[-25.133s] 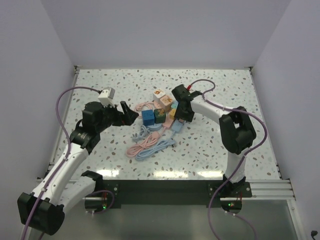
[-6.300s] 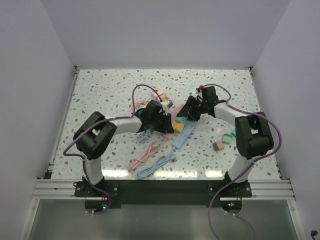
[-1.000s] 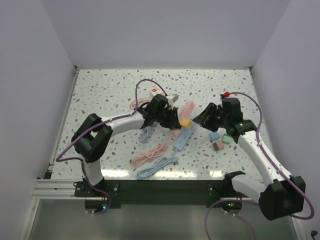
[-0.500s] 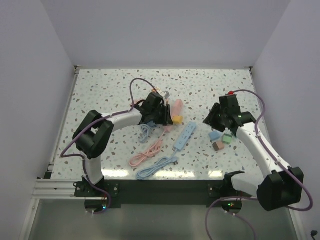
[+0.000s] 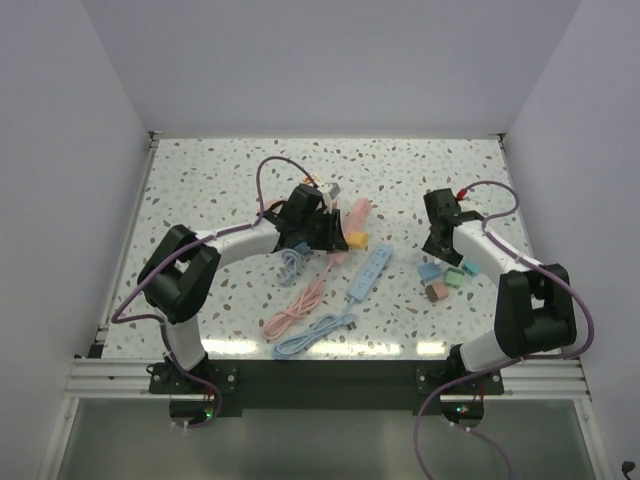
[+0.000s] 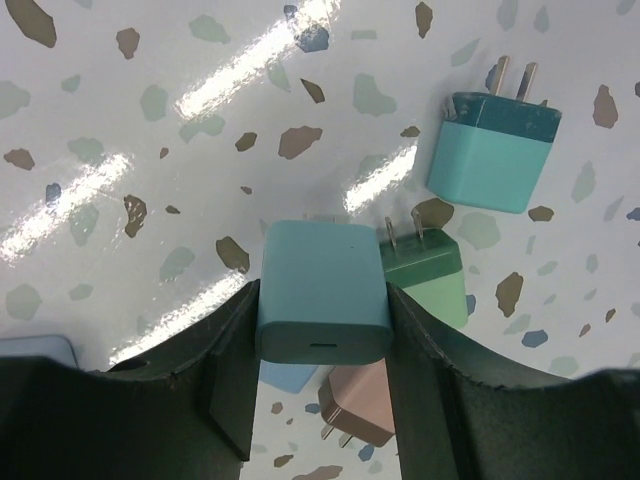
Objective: Pull the plug off the socket
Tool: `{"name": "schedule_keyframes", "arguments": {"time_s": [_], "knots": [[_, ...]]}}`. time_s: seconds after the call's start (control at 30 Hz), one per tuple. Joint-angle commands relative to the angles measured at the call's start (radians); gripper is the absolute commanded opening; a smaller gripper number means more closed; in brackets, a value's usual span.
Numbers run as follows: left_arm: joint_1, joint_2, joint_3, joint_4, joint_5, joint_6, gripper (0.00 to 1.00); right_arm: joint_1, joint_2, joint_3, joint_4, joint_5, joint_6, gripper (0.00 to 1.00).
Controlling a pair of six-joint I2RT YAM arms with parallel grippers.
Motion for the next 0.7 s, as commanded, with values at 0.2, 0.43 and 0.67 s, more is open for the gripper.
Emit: {"name": "schedule_keyframes", "arguments": {"time_s": [0.2,0.43,0.67], "knots": [[0.001,-0.051,-0.006,0.072,0.040,0.021,0.00,-0.007,-0.155,0.008,-0.004,-0.117,-0.043,0.78],[0.001,-0.037,0.009,0.071,0.047,0.020,0.00,0.002,-0.239,-0.045,0.178,-0.713,-0.050,0.80],[0.001,-0.037,0.017,0.071,0.047,0.015,0.00,0.062,-0.218,-0.173,0.452,-0.866,0.200,0.82]]}}
